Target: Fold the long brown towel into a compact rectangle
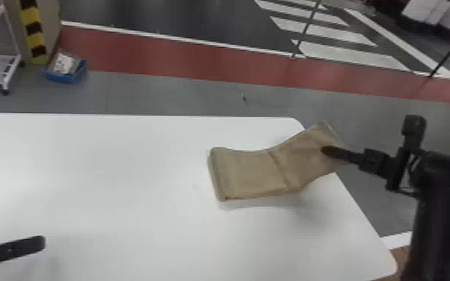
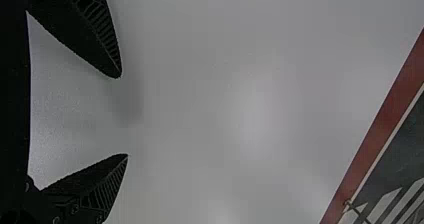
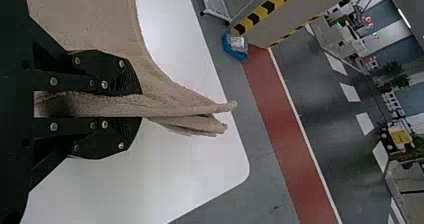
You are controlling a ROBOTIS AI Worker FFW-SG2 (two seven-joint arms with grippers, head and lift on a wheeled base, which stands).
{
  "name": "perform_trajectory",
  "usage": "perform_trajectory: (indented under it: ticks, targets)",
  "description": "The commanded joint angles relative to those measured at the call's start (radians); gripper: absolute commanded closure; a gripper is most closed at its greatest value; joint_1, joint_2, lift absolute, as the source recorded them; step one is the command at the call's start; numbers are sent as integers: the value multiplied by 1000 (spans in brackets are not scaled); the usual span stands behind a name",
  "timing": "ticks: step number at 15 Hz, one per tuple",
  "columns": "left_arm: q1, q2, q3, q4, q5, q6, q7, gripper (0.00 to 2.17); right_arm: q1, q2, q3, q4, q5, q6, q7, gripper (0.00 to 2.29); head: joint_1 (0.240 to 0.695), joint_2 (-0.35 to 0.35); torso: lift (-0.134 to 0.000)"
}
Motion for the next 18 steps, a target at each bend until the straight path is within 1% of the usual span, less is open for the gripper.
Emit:
perform_trajectory:
  ticks: [1,3,4,5,6,7,10,11,12,13,14,16,18]
  targets:
    - [0,-10,-3,-5,-3,3,-2,151,2,-15,-5,-78,-21,92,11,998,695,-350,-124]
    - [-2,-10,-4,-7,-5,6,-2,151,3,-12,8,-121,-27,156,11,998,695,-350,-124]
    - [-2,-10,-3,-11,-5,13,-4,151,3,5,35,-146,-32,190,11,998,695,-350,-124]
    - [-2,-10,-3,-13,-5,16,-4,151,3,25,62,-162,-29,196,11,998,695,-350,-124]
    - [0,-10,0,-14,-6,16,-4,151,3,54,94,-181,-15,196,9,998,695,-350,-124]
    - [0,-10,3,-14,-5,16,-5,151,3,82,127,-199,-4,196,6,998,695,-319,-124]
    - [1,-10,14,-16,-5,16,-11,151,5,151,209,-225,19,196,-3,998,695,-252,-124]
    - [1,-10,16,-14,-5,16,-11,151,8,166,236,-228,32,196,-5,998,695,-230,-124]
    - [0,-10,17,-14,-5,16,-11,151,14,180,271,-230,45,196,-5,998,695,-212,-124]
    - [0,-10,19,-14,-5,13,-11,151,19,192,301,-234,60,196,-5,998,695,-175,-124]
    - [0,-10,23,-14,-3,13,-11,151,25,197,328,-236,66,196,-6,998,695,-158,-124]
    - [-3,-10,28,-14,0,10,-11,151,43,208,387,-238,103,193,-6,994,695,-126,-124]
    - [-8,-10,29,-8,0,6,-11,151,62,222,435,-238,117,177,-42,994,695,-103,-124]
